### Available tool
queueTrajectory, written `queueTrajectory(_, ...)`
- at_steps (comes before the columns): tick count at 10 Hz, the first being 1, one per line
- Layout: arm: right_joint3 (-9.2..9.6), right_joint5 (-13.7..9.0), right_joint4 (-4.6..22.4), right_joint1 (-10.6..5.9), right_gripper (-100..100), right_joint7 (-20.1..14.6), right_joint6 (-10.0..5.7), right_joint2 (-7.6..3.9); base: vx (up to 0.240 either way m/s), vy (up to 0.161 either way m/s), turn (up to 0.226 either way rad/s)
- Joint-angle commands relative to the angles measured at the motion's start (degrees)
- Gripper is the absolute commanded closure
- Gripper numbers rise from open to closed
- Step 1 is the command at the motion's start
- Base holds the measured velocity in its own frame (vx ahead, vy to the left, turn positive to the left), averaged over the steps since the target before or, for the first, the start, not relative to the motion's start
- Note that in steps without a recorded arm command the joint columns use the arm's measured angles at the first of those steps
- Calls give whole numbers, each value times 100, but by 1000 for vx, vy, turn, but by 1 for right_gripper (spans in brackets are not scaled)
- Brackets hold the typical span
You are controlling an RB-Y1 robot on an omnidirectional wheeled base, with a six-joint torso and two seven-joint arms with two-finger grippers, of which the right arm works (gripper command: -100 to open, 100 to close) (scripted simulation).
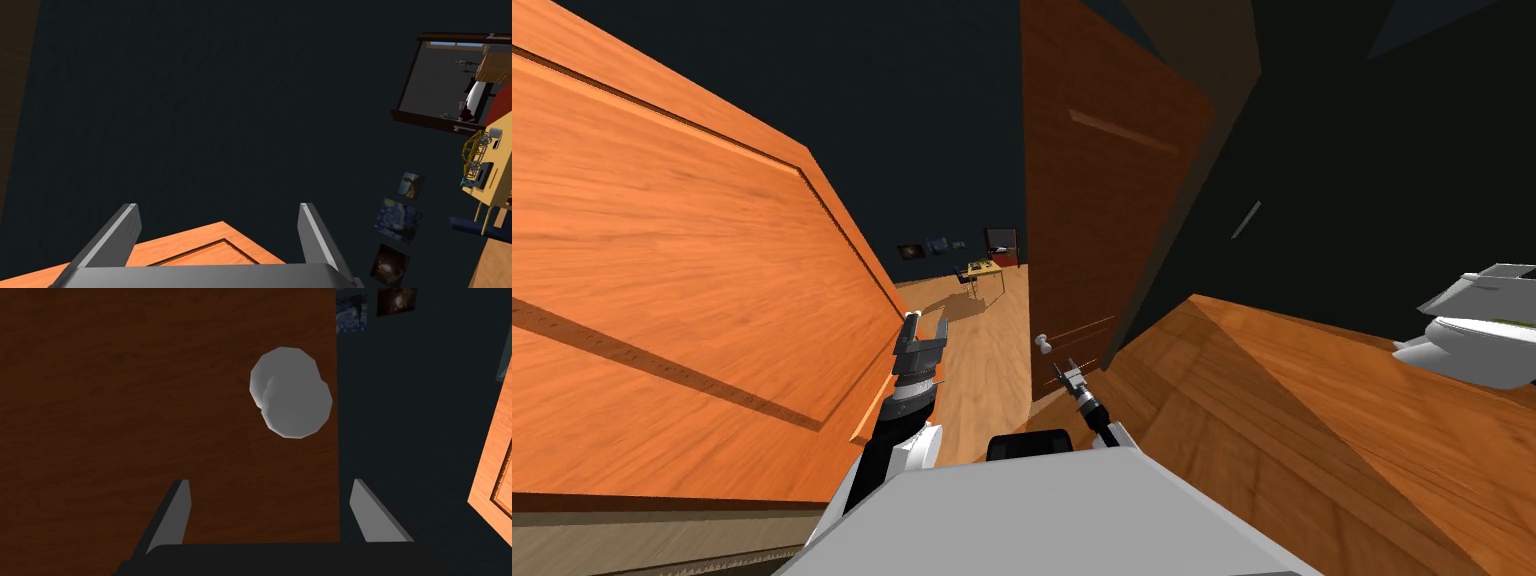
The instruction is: Push the door open
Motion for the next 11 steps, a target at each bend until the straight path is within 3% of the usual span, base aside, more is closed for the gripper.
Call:
queueTrajectory(1,-8,195,134,-121,-100,214,-25,55,-61,1,-193)
queueTrajectory(8,19,897,341,-383,-100,825,-24,377,-50,-1,-167)
queueTrajectory(9,33,862,262,-348,-100,729,12,337,-18,0,-7)
queueTrajectory(10,20,856,290,-364,-100,773,10,158,85,45,31)
queueTrajectory(11,16,852,296,-367,-100,781,11,123,147,71,14)
